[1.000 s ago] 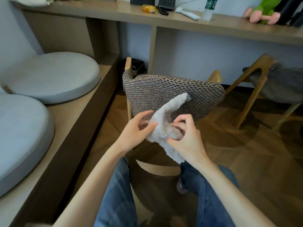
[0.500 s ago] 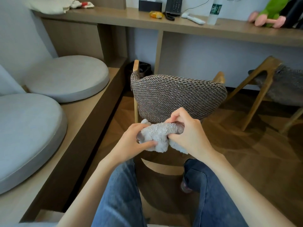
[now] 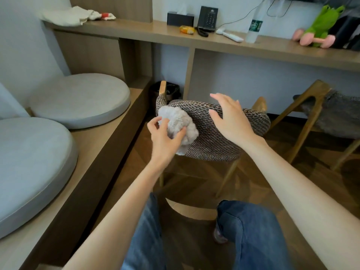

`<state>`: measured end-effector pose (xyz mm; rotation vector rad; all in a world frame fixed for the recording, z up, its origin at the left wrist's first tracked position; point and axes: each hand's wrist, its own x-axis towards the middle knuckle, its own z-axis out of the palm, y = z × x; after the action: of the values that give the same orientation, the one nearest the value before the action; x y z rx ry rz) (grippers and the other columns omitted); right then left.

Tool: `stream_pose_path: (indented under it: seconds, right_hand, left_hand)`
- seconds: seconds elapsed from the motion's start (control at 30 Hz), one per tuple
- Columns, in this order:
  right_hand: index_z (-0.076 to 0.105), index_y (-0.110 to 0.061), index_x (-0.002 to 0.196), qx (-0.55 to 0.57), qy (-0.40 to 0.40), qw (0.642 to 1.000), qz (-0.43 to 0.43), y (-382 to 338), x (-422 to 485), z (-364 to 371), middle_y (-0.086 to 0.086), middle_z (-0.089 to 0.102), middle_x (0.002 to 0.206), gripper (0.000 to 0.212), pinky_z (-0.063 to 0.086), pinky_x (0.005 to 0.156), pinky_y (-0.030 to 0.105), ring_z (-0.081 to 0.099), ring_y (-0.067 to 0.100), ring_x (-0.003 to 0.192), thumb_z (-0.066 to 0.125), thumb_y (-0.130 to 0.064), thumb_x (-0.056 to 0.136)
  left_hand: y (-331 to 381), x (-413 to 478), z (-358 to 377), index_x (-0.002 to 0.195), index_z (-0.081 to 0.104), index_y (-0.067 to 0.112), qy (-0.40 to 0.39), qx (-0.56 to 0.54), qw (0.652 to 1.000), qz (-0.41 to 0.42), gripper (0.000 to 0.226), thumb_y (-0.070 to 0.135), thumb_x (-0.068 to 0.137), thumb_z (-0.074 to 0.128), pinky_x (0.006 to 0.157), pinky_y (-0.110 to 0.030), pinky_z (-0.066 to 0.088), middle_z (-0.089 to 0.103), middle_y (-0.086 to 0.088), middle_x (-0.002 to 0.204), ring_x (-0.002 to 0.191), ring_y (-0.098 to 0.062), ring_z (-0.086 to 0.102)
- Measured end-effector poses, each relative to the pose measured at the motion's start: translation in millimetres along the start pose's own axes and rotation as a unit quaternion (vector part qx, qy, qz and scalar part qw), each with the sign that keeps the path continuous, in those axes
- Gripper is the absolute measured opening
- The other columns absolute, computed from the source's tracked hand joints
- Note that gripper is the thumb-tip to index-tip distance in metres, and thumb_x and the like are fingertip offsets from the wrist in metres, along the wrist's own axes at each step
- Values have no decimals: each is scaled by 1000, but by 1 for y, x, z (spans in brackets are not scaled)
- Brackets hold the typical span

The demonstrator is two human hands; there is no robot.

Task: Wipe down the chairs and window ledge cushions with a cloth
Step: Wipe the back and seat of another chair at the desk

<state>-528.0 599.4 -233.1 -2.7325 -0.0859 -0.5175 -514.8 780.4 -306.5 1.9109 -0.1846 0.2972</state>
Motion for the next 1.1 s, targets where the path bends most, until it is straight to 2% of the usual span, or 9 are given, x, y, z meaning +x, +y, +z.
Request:
stream_pose_path:
  seconds: [0.07,0.13,0.23,0.33,0.5,0.67,0.93,1.03,1.1]
  right_hand:
    - [50,-22,137,-31,1,999,-14,2,11,6,0,58,134,38,32,106,38,51,24,122,38,-31,102]
    - [59,-27,129,-68,39,996,-33,5,14,11,-4,66,122,36,41,90,36,59,24,106,35,-33,103]
    - [63,-29,123,-95,95,989,-62,11,15,20,-7,70,113,35,40,82,35,62,22,96,36,-32,103]
    - [66,-28,119,-100,142,982,-71,14,16,30,-6,71,105,33,39,79,36,63,22,90,38,-31,102]
    - [68,-28,114,-106,200,971,-78,16,18,40,-6,72,96,32,37,75,35,62,22,84,40,-29,100]
    - [69,-29,113,-108,220,966,-80,18,20,45,-7,72,95,32,37,74,35,62,21,81,39,-28,100]
    - [69,-29,113,-98,230,965,-71,17,20,47,-8,72,95,33,39,77,36,62,20,82,39,-29,100]
    - [69,-28,113,-91,223,968,-67,16,19,46,-7,72,95,34,40,78,37,62,20,83,38,-29,100]
    - [70,-28,112,-89,227,968,-63,15,18,45,-7,72,94,33,40,78,37,62,21,83,39,-29,99]
  left_hand:
    - [4,6,29,112,43,9,-5,-36,999,-6,39,27,87,68,113,-26,22,15,-14,144,134,-21,19]
    - [4,9,52,131,31,7,-1,-55,998,-26,57,27,89,65,117,-32,15,4,-16,150,141,-26,8]
    - [-7,14,69,131,31,1,87,-66,994,15,62,23,87,68,114,-40,25,23,-13,141,134,-27,22]
    - [-20,11,73,126,36,5,145,-91,984,41,58,25,82,69,101,-31,39,35,-2,124,118,-18,41]
    - [-29,9,82,128,43,12,181,-117,976,5,56,24,81,68,91,-15,41,52,0,121,110,-11,52]
    - [-50,1,91,127,45,22,152,-100,982,-49,54,20,80,70,94,-26,45,55,9,120,110,-5,53]
    - [-73,-3,96,133,40,15,92,-92,985,-112,61,15,80,71,102,-44,41,53,-2,128,119,-16,49]
    - [-68,-5,89,124,44,20,124,-90,983,-102,49,13,82,68,98,-42,44,53,0,122,113,-13,50]
    - [-51,-1,79,117,45,32,178,-120,975,-63,44,15,83,67,94,-31,45,52,11,116,108,-5,51]
